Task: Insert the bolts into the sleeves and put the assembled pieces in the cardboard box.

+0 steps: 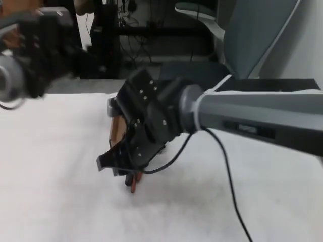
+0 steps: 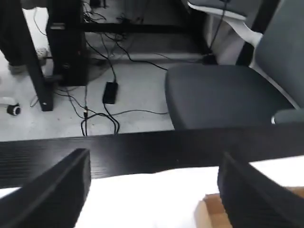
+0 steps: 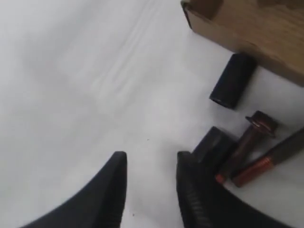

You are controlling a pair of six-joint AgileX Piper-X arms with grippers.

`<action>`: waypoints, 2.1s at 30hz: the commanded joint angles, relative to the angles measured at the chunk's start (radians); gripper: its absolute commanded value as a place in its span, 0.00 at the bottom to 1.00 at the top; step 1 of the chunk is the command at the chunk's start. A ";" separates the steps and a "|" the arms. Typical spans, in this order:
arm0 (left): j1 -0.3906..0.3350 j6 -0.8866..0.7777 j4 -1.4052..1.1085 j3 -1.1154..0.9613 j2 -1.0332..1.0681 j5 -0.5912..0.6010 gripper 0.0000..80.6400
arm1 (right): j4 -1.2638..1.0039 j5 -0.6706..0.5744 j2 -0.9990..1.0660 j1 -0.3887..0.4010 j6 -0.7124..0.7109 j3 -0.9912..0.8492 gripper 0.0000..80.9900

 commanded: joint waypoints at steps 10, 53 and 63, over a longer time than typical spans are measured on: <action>0.179 -0.082 0.094 -0.010 -0.056 0.190 0.87 | 0.082 0.069 0.058 -0.008 -0.056 -0.047 0.41; 0.122 -0.082 0.223 0.411 -0.538 0.330 0.87 | 0.097 0.232 0.041 -0.004 -0.078 -0.060 0.01; -0.002 -0.095 0.411 0.420 -0.581 0.310 0.87 | 0.104 0.364 -0.320 -0.047 -0.159 0.005 0.01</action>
